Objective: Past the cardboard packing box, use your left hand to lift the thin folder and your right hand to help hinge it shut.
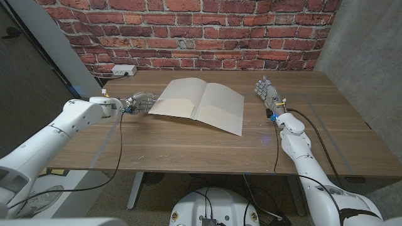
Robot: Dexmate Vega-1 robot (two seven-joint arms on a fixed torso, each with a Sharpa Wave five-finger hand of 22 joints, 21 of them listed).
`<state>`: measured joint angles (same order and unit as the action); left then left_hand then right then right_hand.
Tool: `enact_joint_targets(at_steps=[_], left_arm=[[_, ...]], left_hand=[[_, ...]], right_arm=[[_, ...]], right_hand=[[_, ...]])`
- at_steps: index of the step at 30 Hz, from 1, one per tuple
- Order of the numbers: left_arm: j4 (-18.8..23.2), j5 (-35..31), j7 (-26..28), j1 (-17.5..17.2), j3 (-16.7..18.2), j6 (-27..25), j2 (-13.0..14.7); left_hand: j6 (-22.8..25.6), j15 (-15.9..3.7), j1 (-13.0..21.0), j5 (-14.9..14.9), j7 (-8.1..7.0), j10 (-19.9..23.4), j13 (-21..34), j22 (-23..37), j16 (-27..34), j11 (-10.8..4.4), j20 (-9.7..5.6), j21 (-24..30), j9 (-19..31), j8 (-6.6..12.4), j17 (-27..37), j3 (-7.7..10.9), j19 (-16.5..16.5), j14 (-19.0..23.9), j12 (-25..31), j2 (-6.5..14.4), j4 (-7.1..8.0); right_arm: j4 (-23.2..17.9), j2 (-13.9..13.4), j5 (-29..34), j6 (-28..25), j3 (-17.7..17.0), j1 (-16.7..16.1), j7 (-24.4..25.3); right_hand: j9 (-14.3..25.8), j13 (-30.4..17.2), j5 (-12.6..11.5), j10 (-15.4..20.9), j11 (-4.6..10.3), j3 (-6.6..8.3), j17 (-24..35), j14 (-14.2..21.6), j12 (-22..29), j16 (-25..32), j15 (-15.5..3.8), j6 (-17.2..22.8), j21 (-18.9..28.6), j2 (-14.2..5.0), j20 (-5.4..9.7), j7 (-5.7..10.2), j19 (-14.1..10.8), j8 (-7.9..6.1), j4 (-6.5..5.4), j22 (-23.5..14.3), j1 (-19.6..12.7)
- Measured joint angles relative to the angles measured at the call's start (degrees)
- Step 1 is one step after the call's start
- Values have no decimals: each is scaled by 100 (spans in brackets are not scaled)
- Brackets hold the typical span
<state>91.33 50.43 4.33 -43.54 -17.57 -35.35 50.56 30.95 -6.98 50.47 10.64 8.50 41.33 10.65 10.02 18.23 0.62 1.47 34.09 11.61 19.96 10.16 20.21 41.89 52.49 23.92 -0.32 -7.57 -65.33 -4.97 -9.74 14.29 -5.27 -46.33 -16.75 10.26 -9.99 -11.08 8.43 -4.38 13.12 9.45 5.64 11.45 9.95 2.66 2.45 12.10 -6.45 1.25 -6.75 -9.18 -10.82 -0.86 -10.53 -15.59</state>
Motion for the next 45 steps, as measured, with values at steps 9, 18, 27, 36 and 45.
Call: enact_joint_targets(at_steps=[9, 18, 27, 36, 45], left_arm=[[-233, 1, -357, 140, -110, 109, -10], [-285, -42, -548, 177, -142, 174, -18], [-400, -97, -560, 270, -222, 220, -58], [-182, -280, -119, 266, -251, 114, -65], [-38, -563, 598, 270, -286, -455, -46]], left_hand=[[515, -212, 149, 0, -167, 641, 0, 26, -4, -188, -78, -1, 0, 122, -4, 199, 17, 662, -65, 150, 9], [1321, -473, 169, 0, -475, 1527, 17, 55, 21, -525, -232, 72, 20, 319, 91, 411, 127, 1432, -110, 263, 43], [1926, -518, 345, 42, -622, 2082, 91, 55, 161, -645, -273, 156, 128, 500, 192, 674, 150, 1951, -45, 438, -25], [2383, -591, 642, 62, -685, 2654, 330, 106, 529, -624, -610, 461, 307, 740, 569, 854, 446, 2410, 150, 611, -146], [2434, -581, 861, 127, -696, 2888, 532, 132, 794, -535, -670, 616, 466, 807, 874, 877, 507, 2625, 328, 598, -170]], right_arm=[[15, 3, 11, 0, 5, 22, 18], [55, 6, 14, 0, 6, 45, 19], [77, 9, 23, 0, -3, 54, 21], [88, 12, 26, 3, -14, 58, 22], [93, 13, 26, 12, -21, 59, 22]], right_hand=[[0, 0, 0, 0, 0, -17, 0, 0, 0, 0, 0, 3, 0, 0, 0, -3, 0, 0, 17, 0, 0], [0, 0, 0, -1, 0, -24, 0, 0, 0, 0, 0, 21, 0, 0, 0, -21, 1, 0, 24, 0, 0], [0, 0, 0, -1, 0, -24, 0, 0, 0, 0, 0, 21, 0, 0, 0, -21, 1, 0, 24, 0, 0], [0, 0, 0, -1, 0, -23, 0, 0, 0, 0, 0, 21, 0, 0, 0, -20, 1, 0, 24, 0, 0], [0, 0, 0, -1, 0, -23, 0, 0, 0, 0, 0, 21, 0, 0, -1, -20, 1, 0, 23, 0, 0]])
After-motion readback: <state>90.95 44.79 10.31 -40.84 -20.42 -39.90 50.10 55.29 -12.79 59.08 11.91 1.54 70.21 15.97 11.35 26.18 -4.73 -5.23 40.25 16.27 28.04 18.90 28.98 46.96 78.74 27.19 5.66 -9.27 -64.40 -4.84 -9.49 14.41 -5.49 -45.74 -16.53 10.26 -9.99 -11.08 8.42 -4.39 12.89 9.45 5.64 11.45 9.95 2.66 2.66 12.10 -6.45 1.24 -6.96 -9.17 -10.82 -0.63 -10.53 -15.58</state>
